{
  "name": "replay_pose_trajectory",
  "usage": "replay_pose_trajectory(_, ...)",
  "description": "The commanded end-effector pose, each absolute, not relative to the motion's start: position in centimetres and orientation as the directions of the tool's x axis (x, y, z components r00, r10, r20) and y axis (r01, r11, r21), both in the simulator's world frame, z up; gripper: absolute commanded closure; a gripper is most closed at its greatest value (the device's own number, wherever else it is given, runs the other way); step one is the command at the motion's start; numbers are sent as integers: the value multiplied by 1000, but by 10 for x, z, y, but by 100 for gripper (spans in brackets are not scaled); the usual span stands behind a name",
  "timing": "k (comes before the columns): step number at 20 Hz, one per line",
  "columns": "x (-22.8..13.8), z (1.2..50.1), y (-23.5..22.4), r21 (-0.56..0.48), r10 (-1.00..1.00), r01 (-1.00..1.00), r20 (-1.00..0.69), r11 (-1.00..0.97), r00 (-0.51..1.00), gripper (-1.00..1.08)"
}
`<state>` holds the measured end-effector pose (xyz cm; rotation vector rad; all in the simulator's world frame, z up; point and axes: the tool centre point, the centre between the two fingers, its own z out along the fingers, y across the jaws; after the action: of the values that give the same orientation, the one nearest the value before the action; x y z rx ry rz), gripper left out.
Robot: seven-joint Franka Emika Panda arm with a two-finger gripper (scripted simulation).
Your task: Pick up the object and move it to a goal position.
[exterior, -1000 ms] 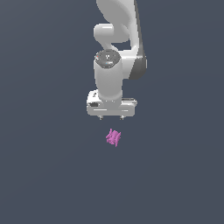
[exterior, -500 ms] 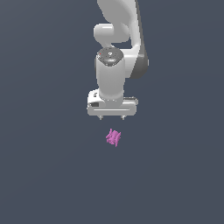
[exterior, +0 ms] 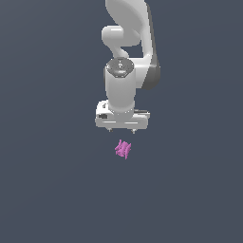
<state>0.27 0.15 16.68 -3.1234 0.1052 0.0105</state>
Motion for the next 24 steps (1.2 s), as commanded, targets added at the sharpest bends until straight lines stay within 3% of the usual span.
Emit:
replay_pose_trajectory(1,5,159,2,-15,-104,-104,-8,-994,995,-92)
replay_pose_trajectory(14,21,107,8,-5,-358,-358,-4,-934,934,-92)
replay_pose_trajectory(24,25,90,9,0,-432,-432,0,-902,902,-92)
